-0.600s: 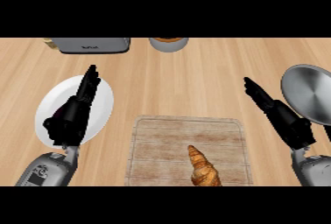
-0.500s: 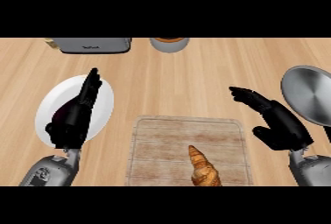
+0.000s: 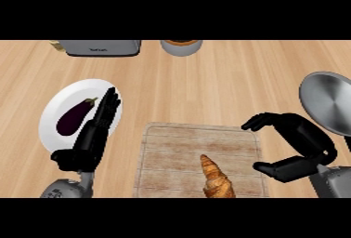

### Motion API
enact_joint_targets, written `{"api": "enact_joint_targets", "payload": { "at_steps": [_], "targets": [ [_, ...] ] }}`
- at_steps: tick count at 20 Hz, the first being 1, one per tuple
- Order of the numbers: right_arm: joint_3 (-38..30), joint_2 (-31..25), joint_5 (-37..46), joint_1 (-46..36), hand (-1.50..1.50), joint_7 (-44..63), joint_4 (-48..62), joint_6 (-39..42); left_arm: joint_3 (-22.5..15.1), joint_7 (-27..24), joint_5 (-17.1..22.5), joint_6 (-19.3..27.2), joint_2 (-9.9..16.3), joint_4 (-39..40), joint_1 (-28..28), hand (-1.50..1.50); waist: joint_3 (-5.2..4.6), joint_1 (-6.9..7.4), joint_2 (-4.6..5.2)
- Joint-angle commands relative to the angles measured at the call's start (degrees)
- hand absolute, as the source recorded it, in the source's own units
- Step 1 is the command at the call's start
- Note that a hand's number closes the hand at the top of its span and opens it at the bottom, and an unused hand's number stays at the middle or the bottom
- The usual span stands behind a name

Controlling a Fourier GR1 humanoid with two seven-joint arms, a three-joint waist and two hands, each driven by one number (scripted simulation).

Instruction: Pick the croissant from the cutting board and place it in the pan

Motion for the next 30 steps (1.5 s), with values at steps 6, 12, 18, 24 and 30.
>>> {"api": "enact_joint_targets", "payload": {
  "at_steps": [6,12,18,24,30],
  "targets": [
    [-3.00,-5.28,14.55,-2.28,-1.50,-17.22,5.23,7.23,0.59,-0.61,0.05,-2.33,-1.01,-1.92,2.54,0.00,-0.03,-0.05,-0.17],
    [2.19,-8.19,19.65,-5.50,-1.50,-8.25,-2.54,8.09,0.86,-0.59,0.07,-3.16,-1.64,-1.23,1.99,0.00,-0.09,-0.29,-0.31],
    [10.67,-6.04,28.60,-11.60,-1.50,2.39,-6.91,8.80,1.71,-1.77,-0.13,-3.78,-1.48,-0.47,2.93,0.00,-0.13,0.27,-0.35],
    [20.53,-5.89,41.70,-11.25,-1.50,4.63,-9.92,9.89,3.00,-3.84,0.07,-5.26,-1.72,2.08,2.50,0.00,-0.09,-0.10,-0.21],
    [25.45,-2.19,52.41,-9.58,-1.50,6.26,-8.67,8.20,4.83,-3.58,-0.74,-6.59,-1.69,3.53,1.53,0.00,-0.06,-0.19,-0.16]
  ]
}}
